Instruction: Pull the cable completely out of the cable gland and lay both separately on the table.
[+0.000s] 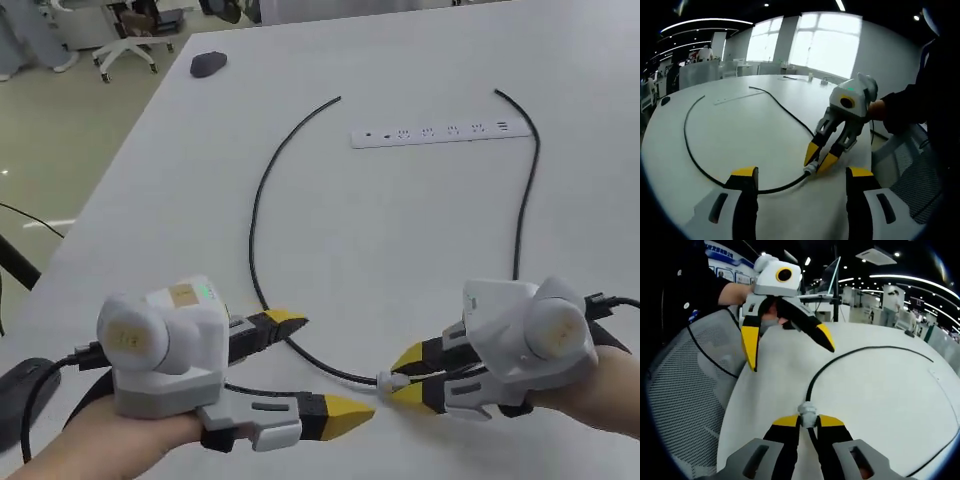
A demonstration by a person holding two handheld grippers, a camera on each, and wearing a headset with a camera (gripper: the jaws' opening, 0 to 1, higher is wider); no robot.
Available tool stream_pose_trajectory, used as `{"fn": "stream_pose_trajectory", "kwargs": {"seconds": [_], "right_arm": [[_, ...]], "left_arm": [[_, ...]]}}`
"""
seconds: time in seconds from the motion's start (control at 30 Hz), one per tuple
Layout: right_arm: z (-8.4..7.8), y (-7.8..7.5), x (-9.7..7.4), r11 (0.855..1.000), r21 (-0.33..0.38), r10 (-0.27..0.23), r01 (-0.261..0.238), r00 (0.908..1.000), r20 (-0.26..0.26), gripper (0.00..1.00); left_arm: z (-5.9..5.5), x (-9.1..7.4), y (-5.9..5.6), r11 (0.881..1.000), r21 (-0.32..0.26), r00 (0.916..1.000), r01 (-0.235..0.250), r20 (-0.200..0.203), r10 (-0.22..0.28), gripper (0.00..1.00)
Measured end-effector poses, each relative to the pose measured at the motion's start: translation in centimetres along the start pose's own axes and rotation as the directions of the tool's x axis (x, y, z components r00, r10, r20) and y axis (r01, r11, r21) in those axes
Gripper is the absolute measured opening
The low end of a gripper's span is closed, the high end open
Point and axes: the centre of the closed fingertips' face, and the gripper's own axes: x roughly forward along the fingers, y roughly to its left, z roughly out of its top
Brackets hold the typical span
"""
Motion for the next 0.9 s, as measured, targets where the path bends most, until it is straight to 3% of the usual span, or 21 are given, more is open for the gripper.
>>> {"fn": "stream_pose_trajectory", "kwargs": {"seconds": [0.13,0.27,0.37,0.4,0.43,0.47,0.57,0.63,0.77,0.87,0.9], "right_arm": [[0.7,0.8,-1.8,1.0,-0.027,-0.005,0.006,0.9996,0.027,0.08],[1.3,1.8,-3.3,0.996,-0.091,-0.002,0.005,0.9993,0.037,0.08],[1.8,2.6,-3.9,0.991,-0.13,0.003,0.002,0.9992,0.041,0.08],[2.1,2.9,-4.3,0.99,-0.138,0.008,0.0,0.9984,0.056,0.08],[2.3,3.1,-4.4,0.989,-0.149,0.005,0.004,0.9979,0.064,0.08],[2.4,3.2,-4.6,0.988,-0.154,0.001,0.009,0.998,0.063,0.08],[2.8,3.4,-4.9,0.986,-0.168,-0.006,0.018,0.9977,0.068,0.08],[2.7,3.5,-4.9,0.983,-0.182,-0.014,0.025,0.998,0.062,0.08],[2.7,3.5,-4.9,0.983,-0.18,-0.023,0.033,0.998,0.059,0.08],[2.8,3.6,-4.9,0.982,-0.185,-0.029,0.039,0.9979,0.058,0.08],[2.8,3.7,-4.9,0.982,-0.187,-0.029,0.039,0.9979,0.057,0.08]], "left_arm": [[-0.1,1.2,-1.1,0.994,-0.061,0.9956,0.089,-0.024,-0.091,0.51],[0.6,2.6,-2.5,0.981,-0.089,0.9849,0.173,-0.001,-0.173,0.51],[1.2,3.3,-4.1,0.965,-0.065,0.9673,0.254,0.025,-0.252,0.56],[1.3,3.3,-5.1,0.953,-0.052,0.9545,0.298,0.031,-0.297,0.56],[1.2,3.4,-5.7,0.945,-0.063,0.9466,0.322,0.02,-0.322,0.54],[0.6,3.4,-6.1,0.937,-0.089,0.9398,0.339,-0.017,-0.341,0.51],[0.4,3.5,-6.4,0.935,-0.081,0.9367,0.346,-0.027,-0.349,0.39],[0.9,3.3,-6.8,0.931,-0.033,0.9315,0.363,-0.009,-0.364,0.3],[1.0,3.1,-6.9,0.926,-0.065,0.9273,0.373,-0.01,-0.374,0.27],[1.1,3.1,-6.9,0.926,-0.077,0.929,0.368,-0.006,-0.37,0.24],[1.3,3.0,-7.1,0.921,-0.1,0.9259,0.376,0.007,-0.378,0.21]]}}
